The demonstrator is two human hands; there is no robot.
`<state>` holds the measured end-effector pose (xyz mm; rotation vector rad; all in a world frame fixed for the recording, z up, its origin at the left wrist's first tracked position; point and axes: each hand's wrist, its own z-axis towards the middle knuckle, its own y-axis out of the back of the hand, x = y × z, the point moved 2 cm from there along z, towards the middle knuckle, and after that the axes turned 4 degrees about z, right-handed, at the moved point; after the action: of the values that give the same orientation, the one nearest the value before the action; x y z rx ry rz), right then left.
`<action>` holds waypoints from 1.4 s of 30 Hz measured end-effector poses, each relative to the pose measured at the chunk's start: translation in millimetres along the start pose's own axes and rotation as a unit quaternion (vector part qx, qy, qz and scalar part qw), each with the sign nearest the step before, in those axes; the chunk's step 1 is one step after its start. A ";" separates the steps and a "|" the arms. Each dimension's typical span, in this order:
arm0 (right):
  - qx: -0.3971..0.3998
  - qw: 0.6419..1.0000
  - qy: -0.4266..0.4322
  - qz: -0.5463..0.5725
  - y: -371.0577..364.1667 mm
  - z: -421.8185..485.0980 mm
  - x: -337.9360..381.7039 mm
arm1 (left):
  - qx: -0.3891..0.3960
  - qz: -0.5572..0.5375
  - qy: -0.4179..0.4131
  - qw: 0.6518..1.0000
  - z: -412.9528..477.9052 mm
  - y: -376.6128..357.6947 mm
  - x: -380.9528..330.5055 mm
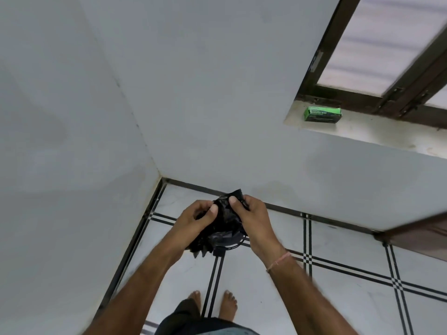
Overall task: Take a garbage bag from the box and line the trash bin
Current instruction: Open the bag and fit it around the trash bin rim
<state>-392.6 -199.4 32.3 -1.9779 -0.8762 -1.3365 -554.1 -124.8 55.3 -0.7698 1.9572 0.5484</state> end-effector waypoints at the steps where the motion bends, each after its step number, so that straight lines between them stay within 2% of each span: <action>1: 0.013 1.000 -0.005 -0.002 -4.4 -0.2 1.1 | 0.019 0.013 -0.008 1.000 0.2 -2.7 -3.7; 3: 0.027 0.999 -0.016 0.011 -10.5 -1.1 6.4 | 0.031 0.019 -0.025 0.999 2.3 -5.3 -9.6; 6: 0.015 1.000 -0.010 0.016 -7.2 0.2 16.5 | 0.007 -0.048 -0.026 0.999 5.5 2.7 -11.2; 11: 0.021 0.999 -0.037 0.023 -19.0 -4.4 13.6 | -0.016 -0.064 -0.019 0.998 4.0 28.2 -1.1; 19: 0.004 1.000 -0.002 -0.014 -55.0 -14.8 11.6 | -0.043 -0.110 -0.021 0.993 4.5 53.6 -8.2; 21: -0.013 1.000 0.013 -0.018 -56.7 -14.6 14.4 | -0.034 -0.110 -0.021 0.993 6.8 61.4 -6.6; 26: -0.038 0.995 0.071 -0.064 -66.2 -16.6 15.0 | 0.058 -0.126 -0.019 0.990 5.0 72.8 -0.2; 30: -0.035 0.994 0.074 -0.071 -73.6 -20.5 15.8 | 0.029 -0.155 -0.005 0.987 4.3 73.5 1.5; 32: -0.044 0.994 0.067 -0.071 -73.6 -21.3 13.2 | 0.040 -0.159 0.005 0.986 3.5 73.2 1.7; 34: -0.104 0.984 0.079 -0.118 -72.2 -22.3 8.8 | 0.036 -0.165 0.008 0.986 3.2 71.5 1.9; 36: -0.232 0.932 0.138 -0.244 -71.8 -29.6 12.6 | -0.022 -0.166 0.005 0.986 7.0 69.6 3.9; 37: -0.258 0.913 0.177 -0.263 -73.8 -34.7 16.7 | -0.056 -0.164 0.002 0.985 8.7 68.5 4.4; 38: -0.237 0.920 0.200 -0.241 -78.1 -37.9 19.0 | -0.079 -0.167 0.000 0.983 9.2 66.3 3.2; 39: -0.186 0.944 0.195 -0.193 -85.0 -38.8 19.9 | -0.087 -0.176 0.001 0.981 9.3 63.4 1.3; 41: -0.086 0.983 0.128 -0.101 -97.8 -35.9 15.6 | -0.070 -0.218 0.021 0.973 9.1 57.3 -1.9; 42: -0.066 0.991 0.100 -0.066 -100.2 -34.5 12.2 | -0.058 -0.241 0.033 0.968 8.0 54.9 -4.0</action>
<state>-487.0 -162.5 65.6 -1.8693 -0.8551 -1.6749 -586.7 -79.8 58.5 -1.3040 1.7205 0.3450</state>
